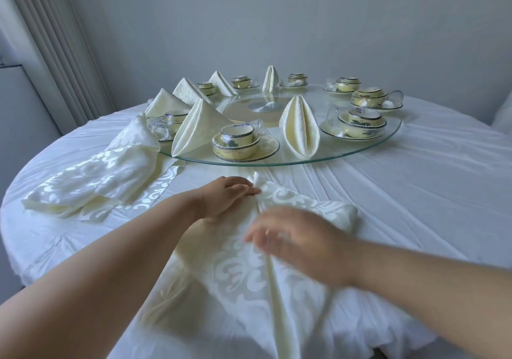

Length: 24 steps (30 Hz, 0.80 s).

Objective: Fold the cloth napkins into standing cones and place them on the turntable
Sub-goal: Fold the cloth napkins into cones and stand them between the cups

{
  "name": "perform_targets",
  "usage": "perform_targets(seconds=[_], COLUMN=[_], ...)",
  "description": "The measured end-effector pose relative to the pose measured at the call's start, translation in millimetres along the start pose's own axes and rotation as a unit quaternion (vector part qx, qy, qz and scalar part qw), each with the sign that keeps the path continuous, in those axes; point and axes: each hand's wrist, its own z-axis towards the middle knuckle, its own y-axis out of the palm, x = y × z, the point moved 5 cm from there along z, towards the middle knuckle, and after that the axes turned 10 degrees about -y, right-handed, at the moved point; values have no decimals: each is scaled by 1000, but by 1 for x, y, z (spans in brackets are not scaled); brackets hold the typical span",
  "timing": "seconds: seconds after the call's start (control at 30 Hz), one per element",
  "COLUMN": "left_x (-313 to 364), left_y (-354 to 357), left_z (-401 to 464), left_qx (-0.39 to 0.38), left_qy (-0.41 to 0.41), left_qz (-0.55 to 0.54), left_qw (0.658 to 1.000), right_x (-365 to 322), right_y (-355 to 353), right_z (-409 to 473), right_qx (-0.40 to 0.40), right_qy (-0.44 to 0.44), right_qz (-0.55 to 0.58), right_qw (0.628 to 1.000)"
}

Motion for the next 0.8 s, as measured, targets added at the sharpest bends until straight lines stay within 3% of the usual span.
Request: perform_targets(seconds=[0.03, 0.07, 0.13, 0.23, 0.37, 0.5, 0.67, 0.8], left_x=[2, 4, 7, 5, -6, -10, -2, -8], left_y=[-1, -3, -7, -12, -18, -22, -20, -24], left_z=[2, 3, 5, 10, 15, 17, 18, 15], left_qx=[-1, 5, 43, 112, 146, 127, 76, 80], left_qy=[-1, 3, -3, -25, -100, -185, -201, -185], left_qz=[12, 27, 42, 25, 37, 84, 81, -19], left_qw=[1000, 1000, 998, 993, 984, 971, 973, 979], right_x=[-1, 0, 28, 69, 97, 99, 95, 91], right_y=[-35, -62, -90, -79, -77, -74, -79, -91], right_z=[11, 21, 33, 55, 72, 76, 78, 70], right_qx=[100, 135, 152, 74, 69, 38, 1, 26], right_qy=[38, 65, 172, 269, 311, 333, 348, 327], right_qz=[-54, -111, -138, -224, -265, -229, -187, -115], right_qw=[993, 982, 964, 934, 910, 914, 919, 937])
